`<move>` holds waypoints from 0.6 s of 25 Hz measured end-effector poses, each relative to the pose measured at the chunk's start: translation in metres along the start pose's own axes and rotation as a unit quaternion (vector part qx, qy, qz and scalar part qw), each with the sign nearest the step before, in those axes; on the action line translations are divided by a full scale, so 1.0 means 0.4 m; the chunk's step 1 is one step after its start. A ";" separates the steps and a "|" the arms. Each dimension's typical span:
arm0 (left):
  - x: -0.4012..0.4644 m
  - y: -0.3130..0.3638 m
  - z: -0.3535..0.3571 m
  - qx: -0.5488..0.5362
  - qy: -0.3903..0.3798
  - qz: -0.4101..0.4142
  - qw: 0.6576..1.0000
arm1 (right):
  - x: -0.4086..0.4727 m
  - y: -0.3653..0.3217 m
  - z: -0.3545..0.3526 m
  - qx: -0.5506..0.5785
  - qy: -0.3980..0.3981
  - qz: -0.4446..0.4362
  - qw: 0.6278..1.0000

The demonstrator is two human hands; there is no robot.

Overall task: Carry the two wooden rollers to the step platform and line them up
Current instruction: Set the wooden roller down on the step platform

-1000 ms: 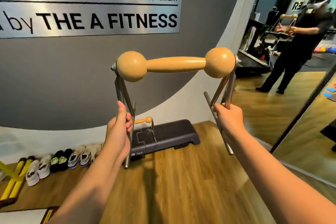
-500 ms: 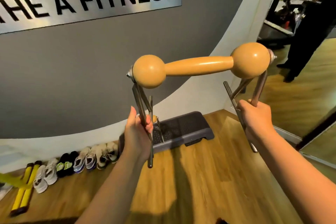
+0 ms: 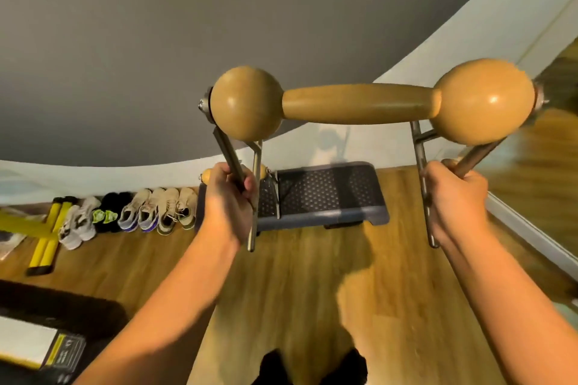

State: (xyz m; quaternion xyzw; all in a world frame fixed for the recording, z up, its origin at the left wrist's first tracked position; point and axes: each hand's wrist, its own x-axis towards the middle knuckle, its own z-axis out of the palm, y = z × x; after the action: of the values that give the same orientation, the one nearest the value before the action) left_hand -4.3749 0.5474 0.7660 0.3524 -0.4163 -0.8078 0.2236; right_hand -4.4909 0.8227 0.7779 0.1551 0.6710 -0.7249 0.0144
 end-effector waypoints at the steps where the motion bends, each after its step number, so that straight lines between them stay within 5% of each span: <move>1: 0.059 -0.043 0.004 0.007 0.009 0.019 1.000 | 0.061 0.044 0.015 0.000 0.001 0.008 1.000; 3: 0.169 -0.132 0.019 0.067 -0.014 0.061 0.996 | 0.169 0.134 0.042 0.007 0.005 0.027 1.000; 15: 0.691 -0.514 0.017 0.010 -0.058 -0.079 0.995 | 0.614 0.564 0.189 -0.019 0.016 0.107 0.994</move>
State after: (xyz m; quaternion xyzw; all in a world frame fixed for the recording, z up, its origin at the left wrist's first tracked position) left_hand -4.5742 0.4837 0.4920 0.3395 -0.4076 -0.8376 0.1307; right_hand -4.6886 0.7723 0.5033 0.2371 0.6646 -0.7036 0.0837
